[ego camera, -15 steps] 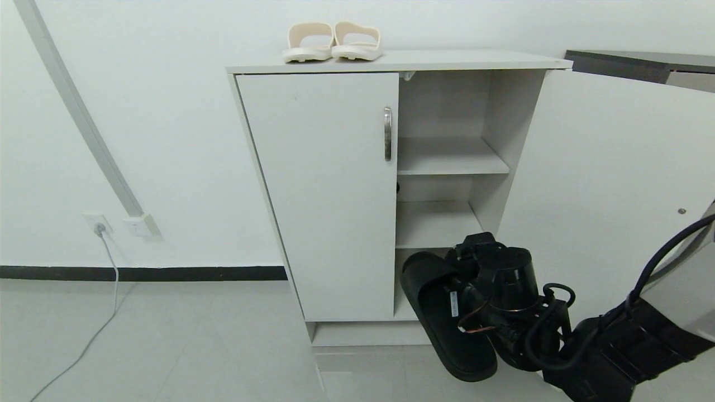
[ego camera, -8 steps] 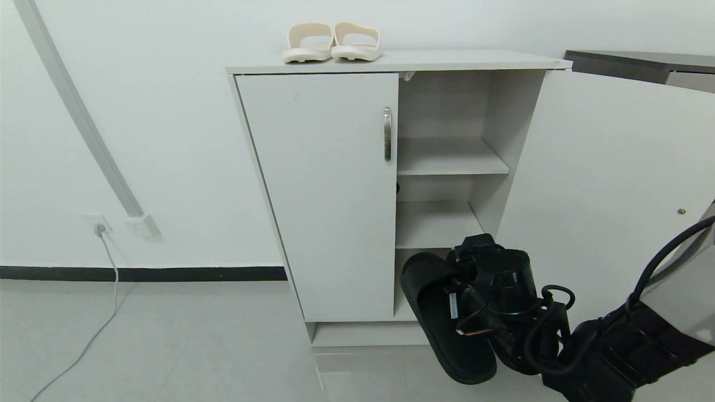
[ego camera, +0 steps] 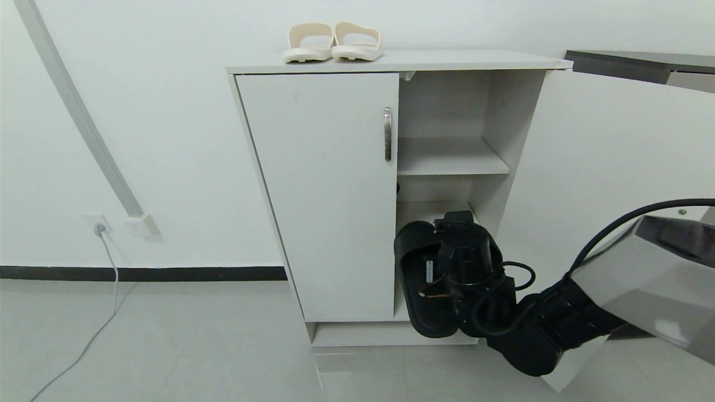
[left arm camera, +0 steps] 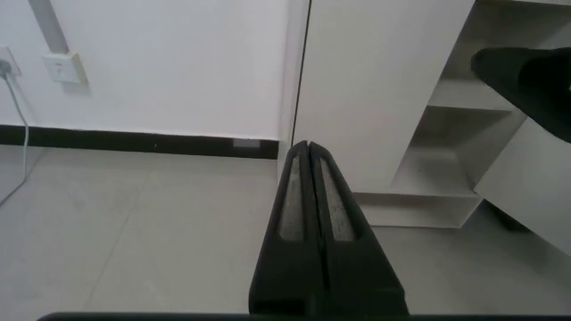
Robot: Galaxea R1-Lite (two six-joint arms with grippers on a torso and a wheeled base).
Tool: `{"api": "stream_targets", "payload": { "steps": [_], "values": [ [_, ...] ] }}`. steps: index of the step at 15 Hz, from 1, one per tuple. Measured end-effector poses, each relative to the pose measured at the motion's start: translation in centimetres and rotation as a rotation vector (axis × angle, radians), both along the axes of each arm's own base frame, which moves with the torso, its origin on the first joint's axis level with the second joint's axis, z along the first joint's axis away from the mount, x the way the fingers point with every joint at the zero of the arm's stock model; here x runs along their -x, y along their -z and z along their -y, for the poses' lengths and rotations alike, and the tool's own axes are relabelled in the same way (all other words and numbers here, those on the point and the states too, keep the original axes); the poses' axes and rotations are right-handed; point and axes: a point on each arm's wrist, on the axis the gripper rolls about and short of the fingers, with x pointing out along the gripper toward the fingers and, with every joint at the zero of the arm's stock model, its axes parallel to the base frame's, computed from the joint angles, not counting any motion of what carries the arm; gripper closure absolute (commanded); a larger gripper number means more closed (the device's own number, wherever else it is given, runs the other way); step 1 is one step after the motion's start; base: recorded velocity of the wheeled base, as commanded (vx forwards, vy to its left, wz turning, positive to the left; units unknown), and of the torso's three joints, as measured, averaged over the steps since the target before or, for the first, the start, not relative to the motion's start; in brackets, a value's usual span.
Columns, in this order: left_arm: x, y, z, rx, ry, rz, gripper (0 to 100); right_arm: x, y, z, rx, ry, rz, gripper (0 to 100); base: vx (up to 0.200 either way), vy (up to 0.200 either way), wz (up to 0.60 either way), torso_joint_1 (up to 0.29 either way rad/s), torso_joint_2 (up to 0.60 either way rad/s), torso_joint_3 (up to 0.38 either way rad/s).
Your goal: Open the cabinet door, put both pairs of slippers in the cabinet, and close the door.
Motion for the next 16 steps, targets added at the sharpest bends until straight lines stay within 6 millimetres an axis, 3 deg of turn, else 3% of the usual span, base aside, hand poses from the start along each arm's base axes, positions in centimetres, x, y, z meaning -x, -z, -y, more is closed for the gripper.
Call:
{"api": "stream_targets", "payload": {
  "steps": [3,10,16],
  "values": [
    [0.0,0.0,0.0,0.0,0.0,0.0,100,-0.9,1.2,-0.8,0.006,0.006,-0.005,100,0.0,0.0,0.0,0.0,0.0,0.0],
    [0.0,0.0,0.0,0.0,0.0,0.0,100,-1.3,2.2,-0.8,0.012,0.015,-0.019,100,0.0,-0.2,0.0,0.004,0.0,0.002],
    [0.0,0.0,0.0,0.003,0.001,0.001,100,-0.7,2.6,-1.0,-0.05,-0.102,-0.014,100,0.0,0.0,0.0,0.0,0.0,0.0]
  ]
}}
